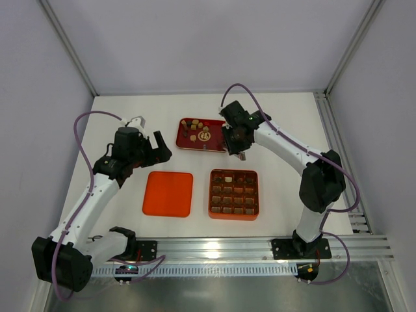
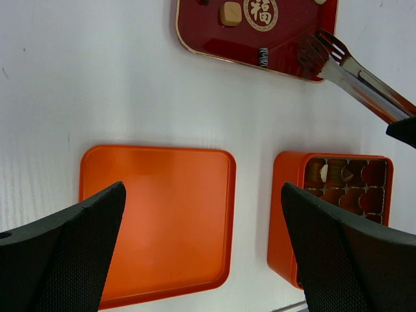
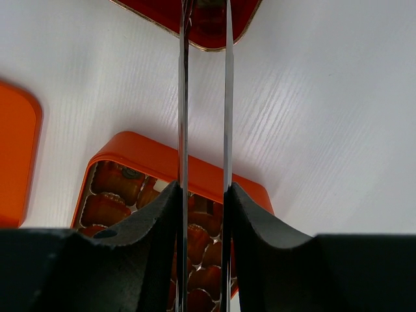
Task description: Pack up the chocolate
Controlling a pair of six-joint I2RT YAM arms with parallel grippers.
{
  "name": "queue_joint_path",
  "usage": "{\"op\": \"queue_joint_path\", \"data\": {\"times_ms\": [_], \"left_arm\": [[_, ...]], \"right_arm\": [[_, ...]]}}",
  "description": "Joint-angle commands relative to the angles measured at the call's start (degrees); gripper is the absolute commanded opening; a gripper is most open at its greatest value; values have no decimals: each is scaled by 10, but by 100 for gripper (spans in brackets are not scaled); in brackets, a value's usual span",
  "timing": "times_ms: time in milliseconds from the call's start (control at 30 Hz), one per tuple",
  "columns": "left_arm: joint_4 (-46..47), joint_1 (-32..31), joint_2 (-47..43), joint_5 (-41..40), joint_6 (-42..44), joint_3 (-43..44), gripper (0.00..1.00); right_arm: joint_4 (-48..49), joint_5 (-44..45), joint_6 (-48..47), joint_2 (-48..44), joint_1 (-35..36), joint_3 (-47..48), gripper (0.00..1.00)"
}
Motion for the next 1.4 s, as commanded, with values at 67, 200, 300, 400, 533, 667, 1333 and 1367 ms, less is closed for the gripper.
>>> {"op": "queue_joint_path", "data": {"times_ms": [67,200,300,400,533,667,1333,1367], "left_arm": [[13,1,-7,3,6,-2,100],[13,1,-6,4,5,0,100],[13,1,-6,5,5,0,100],[13,1,-5,3,6,0,100],[12,1,-6,3,6,0,100],[12,1,-6,2,6,-1,100],[13,1,-5,3,6,-1,100],[13,1,-6,2,7,0,100]], "right_arm": [[15,-9,0,-13,-6,10,37],[14,-14,-1,-11,-8,21,37],[10,-15,-2,-4,-10,37,37],[1,-17,-8,5,-11,50,37],[-1,-17,-9,10,-12,49,40],[-2,-13,-11,8,-12,45,40],[3,-14,-9,-1,-13,18,41],[3,-14,-10,0,-14,17,41]]}}
